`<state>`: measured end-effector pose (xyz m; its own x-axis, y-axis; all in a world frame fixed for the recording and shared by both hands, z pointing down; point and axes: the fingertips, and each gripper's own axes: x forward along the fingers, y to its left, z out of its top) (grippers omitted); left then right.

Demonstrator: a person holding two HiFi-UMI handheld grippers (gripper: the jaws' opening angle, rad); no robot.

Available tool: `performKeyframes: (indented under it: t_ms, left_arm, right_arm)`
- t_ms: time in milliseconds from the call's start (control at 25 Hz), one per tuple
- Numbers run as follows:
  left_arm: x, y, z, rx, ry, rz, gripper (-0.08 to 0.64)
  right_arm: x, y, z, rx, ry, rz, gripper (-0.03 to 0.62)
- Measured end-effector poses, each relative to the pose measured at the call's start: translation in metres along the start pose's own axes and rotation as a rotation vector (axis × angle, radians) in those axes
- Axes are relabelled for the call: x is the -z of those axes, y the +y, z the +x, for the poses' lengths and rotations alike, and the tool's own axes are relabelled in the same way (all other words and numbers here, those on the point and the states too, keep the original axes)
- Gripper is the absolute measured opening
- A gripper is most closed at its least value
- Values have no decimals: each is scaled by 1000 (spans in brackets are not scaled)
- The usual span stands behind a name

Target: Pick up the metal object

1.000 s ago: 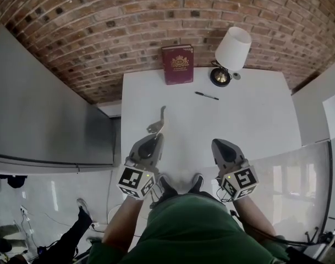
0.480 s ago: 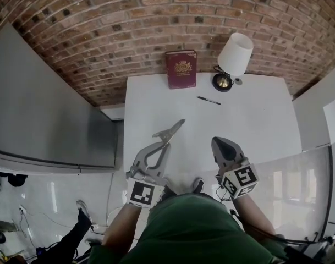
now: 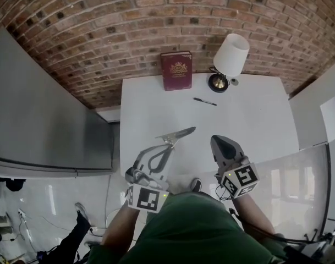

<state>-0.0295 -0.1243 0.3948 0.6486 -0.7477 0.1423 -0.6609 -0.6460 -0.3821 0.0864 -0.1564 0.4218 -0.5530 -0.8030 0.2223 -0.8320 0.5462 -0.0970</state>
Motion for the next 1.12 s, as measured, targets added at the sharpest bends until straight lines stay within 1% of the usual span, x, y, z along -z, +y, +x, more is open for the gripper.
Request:
performKeyframes:
  t_ms: [160, 280, 480, 1120]
  left_arm:
    - [4, -6, 6, 22, 12, 32, 9]
    - [7, -8, 10, 33, 16, 30, 9]
    - [9, -9, 16, 44, 20, 25, 9]
    - [12, -15, 22, 58, 30, 28, 9]
  right_arm:
    - [-4, 0, 2, -11, -13, -4, 5]
    - [-5, 0, 4, -21, -27, -9, 5]
    - [-7, -6, 6, -18, -43, 11, 3]
    - [0, -11, 10, -33, -19, -4, 3]
